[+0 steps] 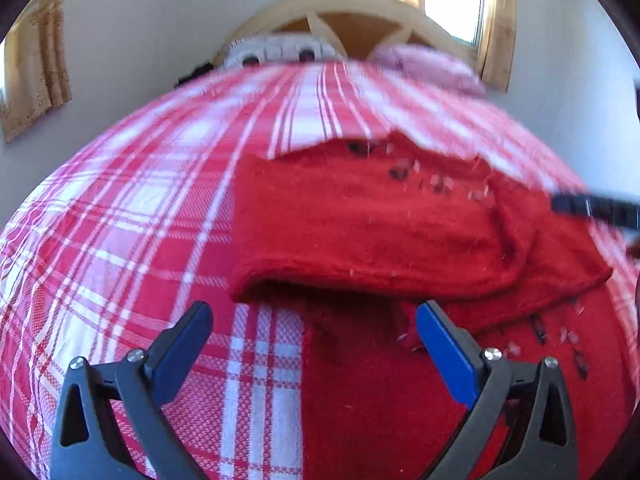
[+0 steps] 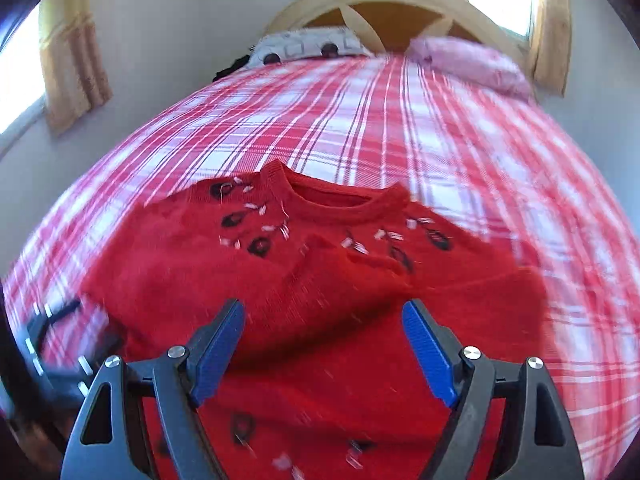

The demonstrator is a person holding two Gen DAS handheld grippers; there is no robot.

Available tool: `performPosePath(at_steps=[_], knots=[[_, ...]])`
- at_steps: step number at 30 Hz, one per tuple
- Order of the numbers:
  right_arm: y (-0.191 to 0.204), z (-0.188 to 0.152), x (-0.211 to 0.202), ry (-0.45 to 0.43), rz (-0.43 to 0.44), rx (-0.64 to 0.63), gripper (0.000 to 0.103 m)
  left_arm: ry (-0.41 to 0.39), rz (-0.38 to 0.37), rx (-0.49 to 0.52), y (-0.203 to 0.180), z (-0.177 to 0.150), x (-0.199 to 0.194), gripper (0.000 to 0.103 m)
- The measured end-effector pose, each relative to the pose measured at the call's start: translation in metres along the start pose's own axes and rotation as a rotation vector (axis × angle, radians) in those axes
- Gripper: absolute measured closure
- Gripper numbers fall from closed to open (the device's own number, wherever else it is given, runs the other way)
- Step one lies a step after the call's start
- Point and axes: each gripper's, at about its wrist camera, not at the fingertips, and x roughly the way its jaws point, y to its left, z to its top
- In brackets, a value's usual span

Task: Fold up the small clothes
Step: 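Grasp the red sweater body below the collar with the right gripper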

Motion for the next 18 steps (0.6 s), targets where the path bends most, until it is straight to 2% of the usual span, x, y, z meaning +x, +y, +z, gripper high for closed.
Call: performPosePath(at_steps=[2,6,8,9,10,13,18], knots=[[0.008,0.011,0.021,0.040,-0.020,0.008,0.021,0.057,0.010,0.020,-0.005,0.003,0.012,0.000],[0.016,0.018,0.052,0.092,-0.117,-0.008,0.024,0.062,0.021,-0.022,0.002,0.003,0.016,0.000],[0.012,0.015,0.059,0.111,-0.148,0.005,0.045,0.058,0.015,-0.037,0.005,0.002,0.015,0.000],[0.010,0.014,0.060,0.115,-0.152,0.011,0.064,0.060,0.010,-0.043,0.006,0.002,0.015,0.000],[0.005,0.012,0.059,0.112,-0.132,0.023,0.075,0.064,0.008,-0.049,0.007,0.002,0.016,0.000],[-0.004,0.005,0.046,0.082,-0.082,0.036,0.089,0.066,0.011,-0.047,0.006,0.002,0.015,0.000],[-0.019,-0.001,0.007,0.000,-0.024,0.045,0.095,0.068,0.010,-0.048,0.007,0.002,0.017,0.000]])
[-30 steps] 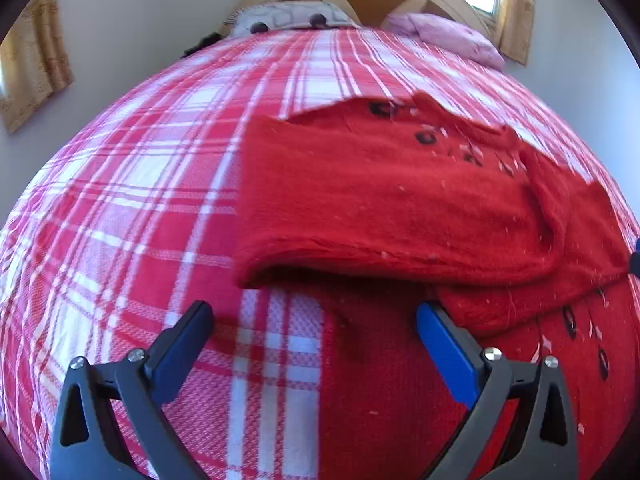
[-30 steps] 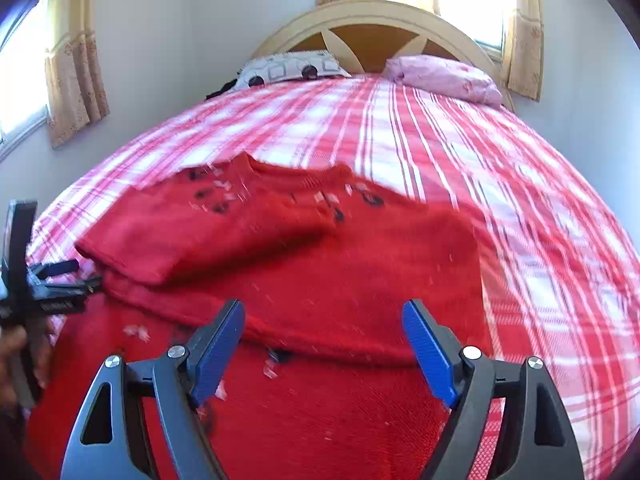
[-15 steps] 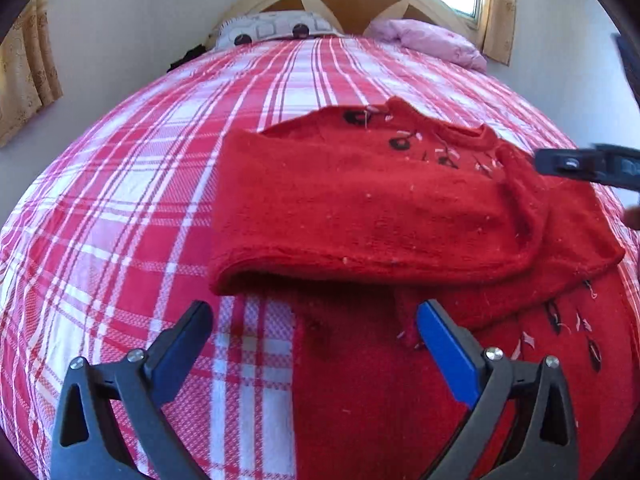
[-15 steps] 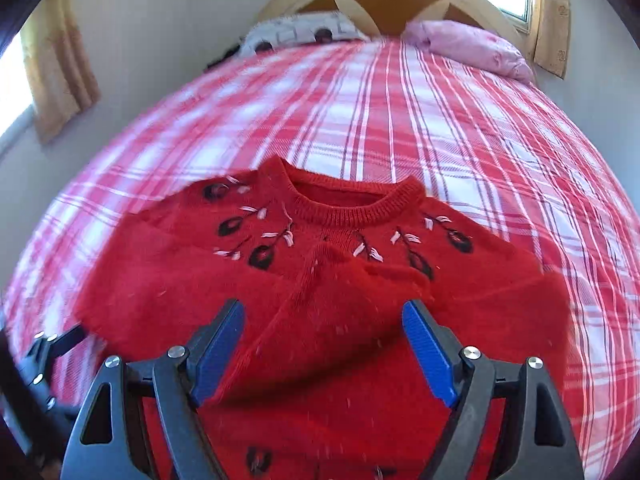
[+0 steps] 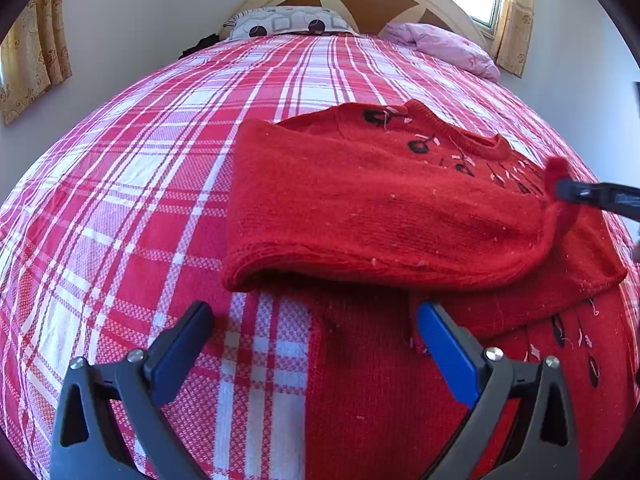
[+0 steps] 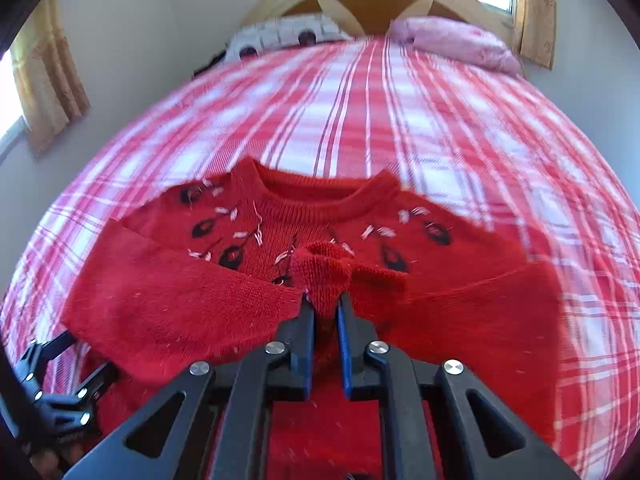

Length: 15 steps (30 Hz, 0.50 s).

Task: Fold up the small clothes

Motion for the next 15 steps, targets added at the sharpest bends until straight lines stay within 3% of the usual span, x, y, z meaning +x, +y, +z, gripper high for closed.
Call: performPosePath(at_steps=[15], knots=[[-0.066,-0.029,-0.046,-0.128,-0.025,0.050,0.099,0.016,0.058,0.008,0.000,0.000,0.002,0.000]])
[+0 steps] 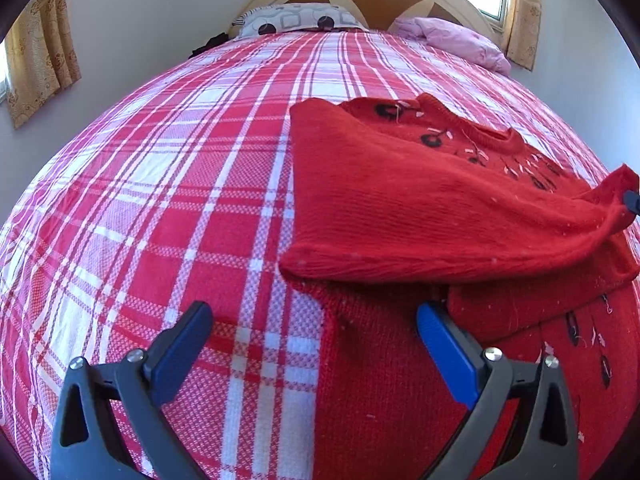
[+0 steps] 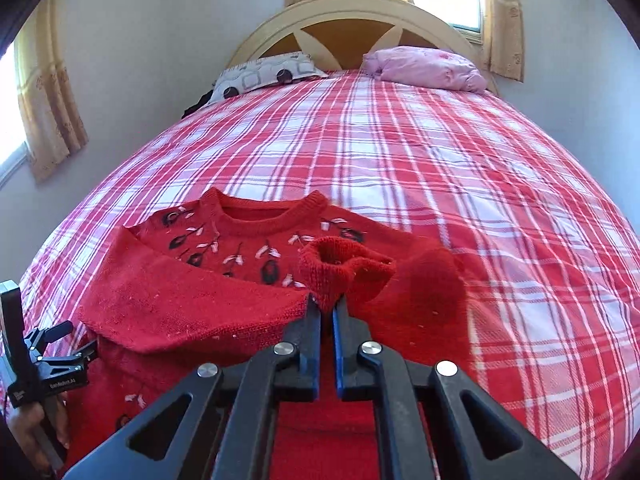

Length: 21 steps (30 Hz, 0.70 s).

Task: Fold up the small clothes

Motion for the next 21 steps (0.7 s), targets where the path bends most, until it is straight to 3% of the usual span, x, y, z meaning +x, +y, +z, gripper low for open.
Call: performPosePath(at_steps=[9,12,15,17,18,21], knots=[[-0.036,-0.036,0.002,0.046,-0.003,0.047,0.098,0.002,-0.005,-0.004,0.001,0.000,0.001,0.000],[-0.045,-0.054,-0.002,0.091,0.013,0.054,0.080,0.001,-0.010,-0.008,0.002,0.000,0.001,0.000],[-0.056,-0.068,-0.015,0.079,-0.010,0.049,0.079,-0.001,-0.020,-0.015,0.004,0.000,0.000,0.000],[-0.064,-0.070,-0.027,0.067,-0.043,0.074,0.070,-0.004,-0.025,-0.017,0.005,0.000,-0.001,0.000],[-0.068,-0.070,-0.031,0.056,-0.040,0.090,0.061,-0.007,-0.029,-0.021,0.006,-0.001,-0.002,0.000],[-0.077,-0.060,-0.042,0.013,0.026,0.145,0.058,-0.013,-0.040,-0.038,0.008,-0.001,-0.003,0.000]])
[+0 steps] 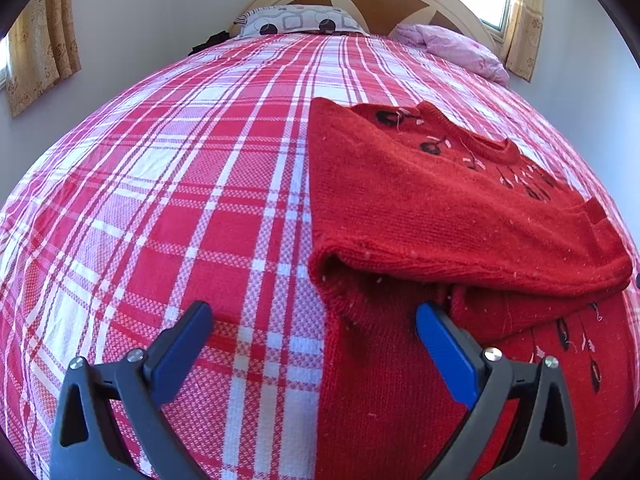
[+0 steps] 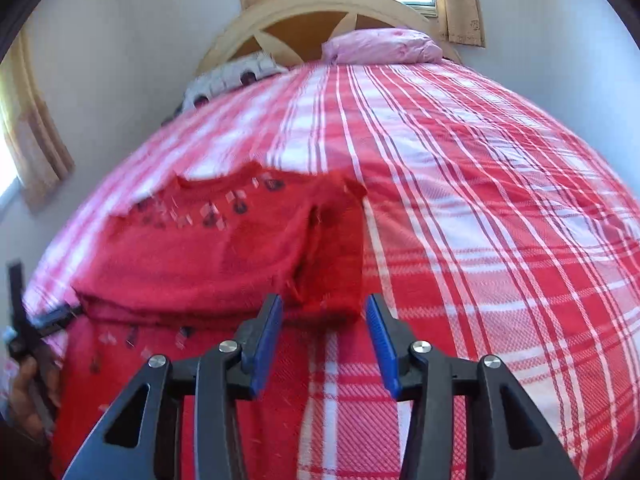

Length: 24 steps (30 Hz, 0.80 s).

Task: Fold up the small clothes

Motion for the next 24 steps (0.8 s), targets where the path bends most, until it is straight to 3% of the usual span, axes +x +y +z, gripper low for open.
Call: performPosePath(at_steps=[5,8,9,10,11,15,17,20,22,24], knots=[[0.001,0.033,0.024,0.030,0.097,0.073,0.058,0.001,0.006,0.003,-0.002,0.001,0.000,0.000],[0.004,0.043,0.055,0.122,0.134,0.085,0.058,0.000,0.005,-0.001,-0.001,0.001,0.001,0.000],[0.006,0.044,0.064,0.148,0.131,0.085,0.073,0.000,0.004,-0.002,-0.001,0.001,0.001,0.000],[0.010,0.044,0.071,0.172,0.130,0.069,0.095,0.000,0.003,-0.003,-0.001,0.001,0.001,0.000],[0.013,0.044,0.072,0.174,0.126,0.053,0.095,-0.002,0.002,-0.005,-0.001,0.001,0.001,0.000],[0.025,0.048,0.044,0.040,0.065,-0.019,0.095,-0.002,0.000,-0.011,0.001,0.001,0.000,0.000],[0.026,0.048,0.045,0.023,-0.002,-0.045,0.095,-0.001,0.001,-0.009,0.001,0.001,0.000,0.000],[0.027,0.040,0.072,0.124,-0.001,-0.081,0.088,-0.004,-0.004,-0.012,0.002,0.000,-0.001,0.000],[0.028,0.033,0.075,0.137,-0.040,-0.101,0.062,-0.045,-0.016,-0.042,0.008,-0.001,-0.009,0.000],[0.027,0.027,0.065,0.109,-0.010,-0.090,0.056,-0.111,-0.036,-0.098,0.020,-0.003,-0.023,0.000]])
